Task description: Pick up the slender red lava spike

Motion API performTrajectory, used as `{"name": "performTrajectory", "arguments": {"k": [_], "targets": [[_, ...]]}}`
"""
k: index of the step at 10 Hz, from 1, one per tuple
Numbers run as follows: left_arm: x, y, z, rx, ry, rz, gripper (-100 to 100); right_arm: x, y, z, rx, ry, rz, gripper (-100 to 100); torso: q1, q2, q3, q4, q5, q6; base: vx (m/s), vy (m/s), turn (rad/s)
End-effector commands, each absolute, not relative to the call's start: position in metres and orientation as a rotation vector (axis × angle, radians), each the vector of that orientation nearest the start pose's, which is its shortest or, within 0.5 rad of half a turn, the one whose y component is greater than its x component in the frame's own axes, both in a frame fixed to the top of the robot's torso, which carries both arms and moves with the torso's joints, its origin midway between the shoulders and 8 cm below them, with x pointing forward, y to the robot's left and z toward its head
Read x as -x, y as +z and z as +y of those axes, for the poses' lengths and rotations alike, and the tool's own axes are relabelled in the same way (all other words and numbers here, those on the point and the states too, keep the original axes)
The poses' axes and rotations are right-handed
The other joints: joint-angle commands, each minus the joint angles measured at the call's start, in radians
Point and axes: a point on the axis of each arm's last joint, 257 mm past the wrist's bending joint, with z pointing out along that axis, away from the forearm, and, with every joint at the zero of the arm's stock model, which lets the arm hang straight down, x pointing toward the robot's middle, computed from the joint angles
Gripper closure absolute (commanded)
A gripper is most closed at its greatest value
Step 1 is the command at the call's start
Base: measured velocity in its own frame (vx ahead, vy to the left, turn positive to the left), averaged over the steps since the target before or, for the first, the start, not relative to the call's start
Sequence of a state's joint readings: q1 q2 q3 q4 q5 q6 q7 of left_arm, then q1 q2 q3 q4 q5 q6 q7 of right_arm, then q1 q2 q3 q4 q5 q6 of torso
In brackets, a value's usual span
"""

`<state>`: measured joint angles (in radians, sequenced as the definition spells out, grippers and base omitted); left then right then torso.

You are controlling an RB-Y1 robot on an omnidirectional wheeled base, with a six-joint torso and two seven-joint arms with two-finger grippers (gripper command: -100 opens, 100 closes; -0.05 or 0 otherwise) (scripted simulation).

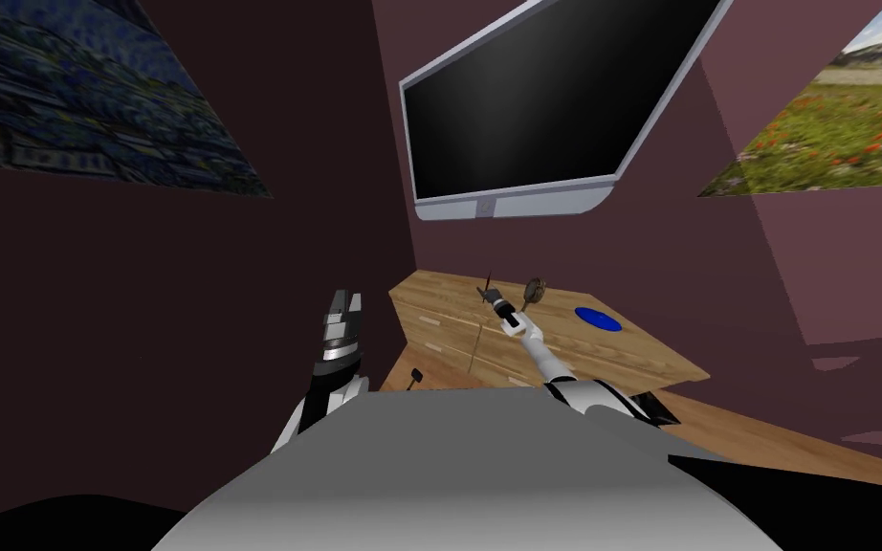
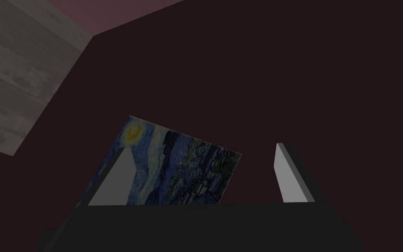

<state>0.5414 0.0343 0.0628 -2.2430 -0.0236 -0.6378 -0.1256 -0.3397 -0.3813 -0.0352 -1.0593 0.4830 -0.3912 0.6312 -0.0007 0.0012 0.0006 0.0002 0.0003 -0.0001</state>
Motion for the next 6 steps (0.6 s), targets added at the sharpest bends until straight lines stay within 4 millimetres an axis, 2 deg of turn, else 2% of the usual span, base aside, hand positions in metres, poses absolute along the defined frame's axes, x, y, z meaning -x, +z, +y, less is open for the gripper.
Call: {"name": "performTrajectory", "arguments": {"k": [1, 3, 4, 5, 6], "targets": [[-0.321, 0.022, 0.293, 0.508, -1.112, 0.638, 0, -0.629, -0.183, -0.284, 0.105, 0.246, 1.451, -100, 0.0, 0.0, 0.0, 0.0, 0.0, 0.0, -0.05, -0.012, -0.176], [-0.321, 0.022, 0.293, 0.508, -1.112, 0.638, 0, -0.644, -0.174, -0.281, 0.105, 0.247, 1.447, -100, 0.0, 0.001, 0.001, 0.0, 0.0, 0.0, -0.036, 0.0, -0.035], [-0.321, 0.022, 0.293, 0.508, -1.112, 0.638, 0, -0.644, -0.183, -0.284, 0.097, 0.243, 1.466, -100, 0.0, 0.0, 0.0, 0.0, 0.0, 0.0, -0.003, 0.001, 0.015], [-0.321, 0.022, 0.293, 0.508, -1.112, 0.638, 0, -0.652, -0.173, -0.266, 0.135, 0.259, 1.447, -100, 0.0, -0.001, -0.001, 0.0, 0.0, 0.0, -0.038, -0.003, -0.174], [-0.321, 0.022, 0.293, 0.508, -1.112, 0.638, 0, -0.661, -0.168, -0.264, 0.133, 0.258, 1.45, -100, 0.0, 0.0, 0.0, 0.0, 0.0, 0.001, -0.051, -0.002, -0.104]]}}
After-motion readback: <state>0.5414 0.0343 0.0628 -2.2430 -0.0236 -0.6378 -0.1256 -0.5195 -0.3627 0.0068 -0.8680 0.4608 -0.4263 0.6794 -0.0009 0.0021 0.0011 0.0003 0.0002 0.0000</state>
